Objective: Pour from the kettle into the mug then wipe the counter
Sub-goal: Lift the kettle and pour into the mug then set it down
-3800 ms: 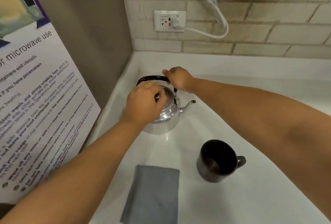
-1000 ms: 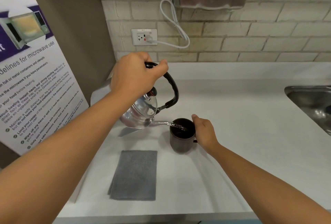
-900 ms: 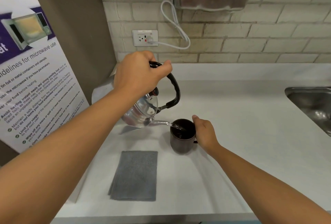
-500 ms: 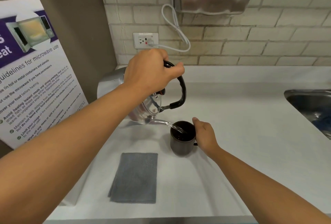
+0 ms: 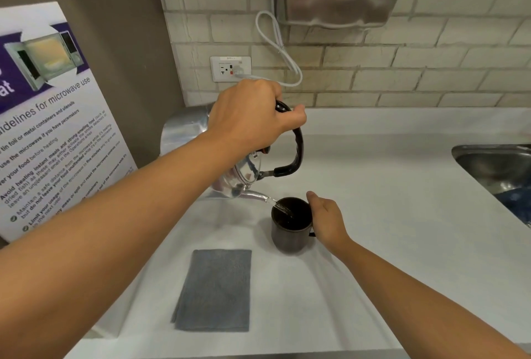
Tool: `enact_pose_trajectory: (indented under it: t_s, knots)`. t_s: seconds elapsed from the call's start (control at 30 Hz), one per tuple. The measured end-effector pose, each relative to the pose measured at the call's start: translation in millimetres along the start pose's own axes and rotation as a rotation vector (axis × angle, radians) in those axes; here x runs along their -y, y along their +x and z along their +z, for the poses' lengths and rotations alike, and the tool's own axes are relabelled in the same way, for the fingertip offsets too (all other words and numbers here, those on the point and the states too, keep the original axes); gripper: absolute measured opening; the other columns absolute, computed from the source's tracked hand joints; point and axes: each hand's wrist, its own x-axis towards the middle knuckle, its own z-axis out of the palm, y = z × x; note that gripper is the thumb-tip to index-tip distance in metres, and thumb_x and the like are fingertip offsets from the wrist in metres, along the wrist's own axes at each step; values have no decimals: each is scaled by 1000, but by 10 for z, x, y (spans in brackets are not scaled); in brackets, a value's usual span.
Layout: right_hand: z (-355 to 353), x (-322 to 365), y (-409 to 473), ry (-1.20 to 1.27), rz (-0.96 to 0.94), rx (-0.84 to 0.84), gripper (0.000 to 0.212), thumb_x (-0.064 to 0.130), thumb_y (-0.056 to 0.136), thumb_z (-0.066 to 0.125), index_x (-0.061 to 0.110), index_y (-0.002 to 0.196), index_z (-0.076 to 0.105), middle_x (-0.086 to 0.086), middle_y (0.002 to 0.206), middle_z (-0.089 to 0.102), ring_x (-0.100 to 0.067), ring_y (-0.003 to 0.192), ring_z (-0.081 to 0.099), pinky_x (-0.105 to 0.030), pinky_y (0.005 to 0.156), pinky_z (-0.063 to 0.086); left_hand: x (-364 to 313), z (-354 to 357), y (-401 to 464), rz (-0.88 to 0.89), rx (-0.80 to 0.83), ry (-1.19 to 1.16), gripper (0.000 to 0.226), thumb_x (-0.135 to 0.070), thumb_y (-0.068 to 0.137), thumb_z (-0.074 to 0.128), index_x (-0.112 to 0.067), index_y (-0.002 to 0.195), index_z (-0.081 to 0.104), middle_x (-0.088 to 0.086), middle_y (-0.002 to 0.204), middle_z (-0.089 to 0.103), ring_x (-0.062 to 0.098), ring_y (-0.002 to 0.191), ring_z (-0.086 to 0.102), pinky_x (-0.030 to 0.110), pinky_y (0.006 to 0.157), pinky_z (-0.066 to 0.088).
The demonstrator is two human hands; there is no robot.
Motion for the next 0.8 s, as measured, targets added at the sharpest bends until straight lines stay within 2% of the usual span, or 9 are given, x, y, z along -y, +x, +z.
enact_pose_trajectory:
  t_s: [0.1,0.2,0.33,0.53,0.6,0.7,0.8]
  knots:
    - [0,4,-2,-2,4,-2,54,31,97,43,20,49,23,9,42,28,-6,37,28,-15,39,27,40,15,-30,-36,-5,-39,48,-58,76,57,-15,56,53,-2,43,49,16,43,50,24,40,30]
    - [-3,16,-12,5,1,-4,54,30,98,44,21,48,23,10,42,28,-5,36,29,-15,38,28,116,34,-104,-101,-28,-94,48,-56,77,59,-20,51,41,-6,39,40,12,40,42,24,42,28]
    - [-8,25,-24,15,0,3,55,28,98,44,20,48,23,12,39,28,-5,34,29,-16,38,28,262,59,-205,-189,-49,-188,48,-55,77,59,-14,55,49,-4,42,44,17,42,44,26,44,34]
    - [-7,8,-11,0,0,11,58,31,98,42,25,43,24,12,40,29,-6,38,30,-17,40,29,521,75,-353,-341,-138,-395,46,-49,76,62,-16,49,46,-8,40,40,8,40,36,26,45,33]
    - [-9,5,-15,12,1,18,62,31,98,43,25,39,24,12,38,29,-6,36,30,-14,39,29,617,103,-394,-379,-175,-482,50,-44,79,64,-9,49,44,-9,40,36,9,43,32,27,47,31]
    - [-9,5,-16,18,6,23,61,33,98,42,26,40,24,12,40,29,-5,37,31,-13,40,30,726,135,-455,-438,-222,-547,55,-39,82,66,5,56,44,4,48,34,12,46,31,28,48,30]
    - [-15,-2,-12,7,0,21,58,33,99,42,26,44,24,11,41,29,-6,37,31,-13,40,31,814,162,-503,-475,-242,-599,53,-37,82,67,-2,51,42,-8,41,31,6,41,29,21,42,28]
